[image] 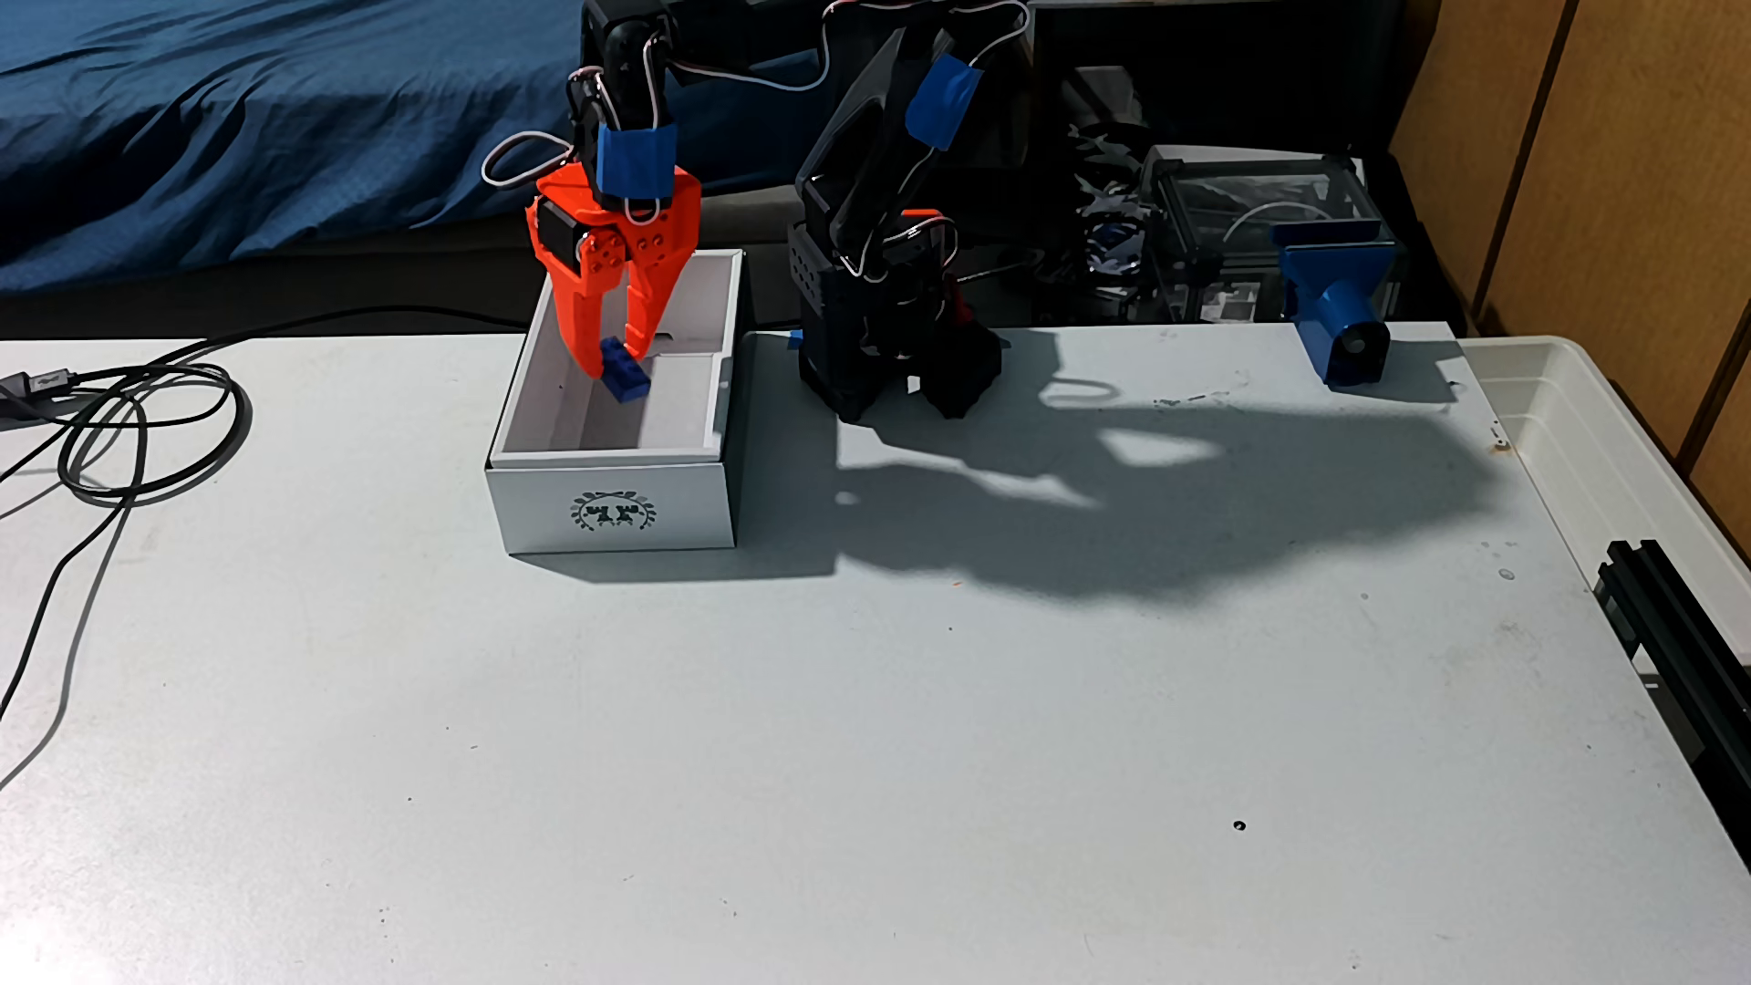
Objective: Grab the blue brick and place in box
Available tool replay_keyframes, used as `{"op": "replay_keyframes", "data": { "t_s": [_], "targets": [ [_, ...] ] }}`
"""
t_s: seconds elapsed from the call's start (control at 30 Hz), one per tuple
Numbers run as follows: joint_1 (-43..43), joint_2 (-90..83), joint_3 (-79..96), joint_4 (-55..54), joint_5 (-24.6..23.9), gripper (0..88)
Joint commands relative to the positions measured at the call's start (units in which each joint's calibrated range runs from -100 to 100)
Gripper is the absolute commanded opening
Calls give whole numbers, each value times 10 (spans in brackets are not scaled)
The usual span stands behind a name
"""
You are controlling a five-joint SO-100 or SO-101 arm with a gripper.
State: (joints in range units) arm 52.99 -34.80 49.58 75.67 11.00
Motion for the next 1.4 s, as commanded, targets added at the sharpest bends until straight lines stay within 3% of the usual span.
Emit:
{"op": "replay_keyframes", "data": {
  "t_s": [0.0,0.47,0.67,0.77,0.93,1.07,1.37],
  "targets": [
    [13,-13,-2,8,3,166],
    [27,-30,-111,44,-5,163],
    [11,-140,-136,42,-55,162],
    [-30,-203,-118,36,-81,134],
    [-95,-313,-70,-15,-144,9],
    [-142,-390,-30,-61,-197,7],
    [-359,-473,111,-234,-206,8]
  ]
}}
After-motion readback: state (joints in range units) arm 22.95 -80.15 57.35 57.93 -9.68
